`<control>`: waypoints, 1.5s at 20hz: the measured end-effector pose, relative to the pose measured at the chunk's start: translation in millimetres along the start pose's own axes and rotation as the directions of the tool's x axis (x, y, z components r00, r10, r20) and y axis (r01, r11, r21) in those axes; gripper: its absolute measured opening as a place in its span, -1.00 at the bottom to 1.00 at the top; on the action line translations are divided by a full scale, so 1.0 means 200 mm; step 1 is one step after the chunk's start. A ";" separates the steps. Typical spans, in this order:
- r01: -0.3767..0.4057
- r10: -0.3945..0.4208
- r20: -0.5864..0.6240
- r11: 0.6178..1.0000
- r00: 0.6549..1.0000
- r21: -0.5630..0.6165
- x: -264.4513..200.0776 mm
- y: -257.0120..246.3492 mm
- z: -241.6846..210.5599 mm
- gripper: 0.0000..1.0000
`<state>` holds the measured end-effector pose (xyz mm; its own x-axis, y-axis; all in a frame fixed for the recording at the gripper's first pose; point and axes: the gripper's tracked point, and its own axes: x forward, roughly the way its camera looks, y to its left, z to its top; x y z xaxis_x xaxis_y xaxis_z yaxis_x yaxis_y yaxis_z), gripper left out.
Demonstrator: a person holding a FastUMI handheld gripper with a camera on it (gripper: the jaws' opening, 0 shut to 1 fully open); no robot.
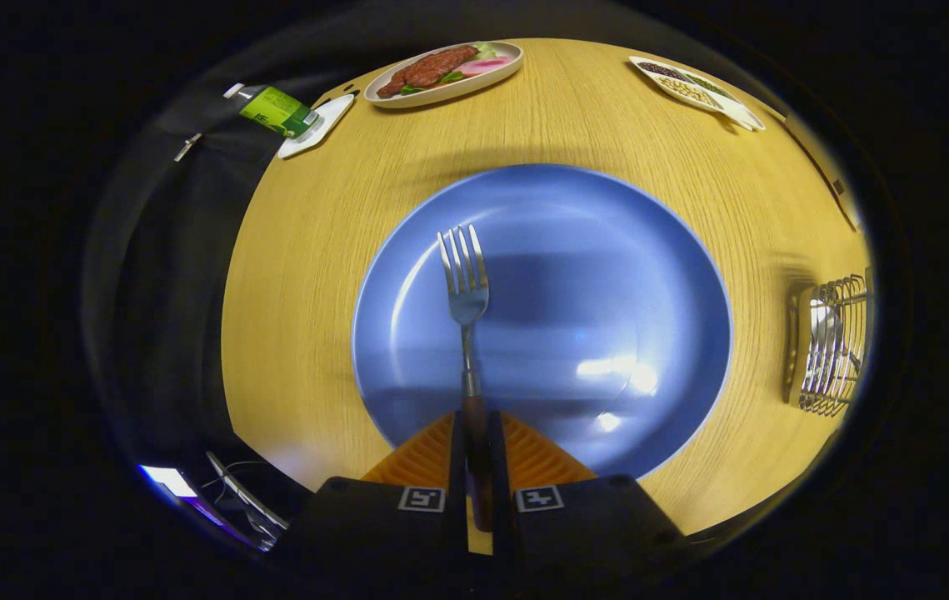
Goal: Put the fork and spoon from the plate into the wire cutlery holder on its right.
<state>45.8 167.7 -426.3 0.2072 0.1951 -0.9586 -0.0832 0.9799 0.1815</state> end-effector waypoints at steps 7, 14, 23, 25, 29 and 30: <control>-0.141 0.141 -0.005 0.984 0.990 -0.111 -0.11 0.03 -0.02 -0.83; -0.176 0.187 0.040 0.965 0.982 -0.192 -0.34 -0.02 -0.02 -0.90; -0.084 0.119 0.094 0.946 0.988 -0.313 -0.89 -0.36 -0.01 -0.90; -0.079 0.110 0.086 0.950 0.990 -0.303 -1.00 -0.45 -0.03 -0.89; -0.019 0.049 0.078 0.939 0.996 -0.344 -1.16 -0.66 -0.04 -0.90; 0.006 0.023 0.075 0.932 0.997 -0.363 -1.19 -0.72 -0.03 -0.89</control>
<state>2.9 -19.1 -225.1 0.2780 0.2206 -0.9349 -0.4303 0.8988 0.0842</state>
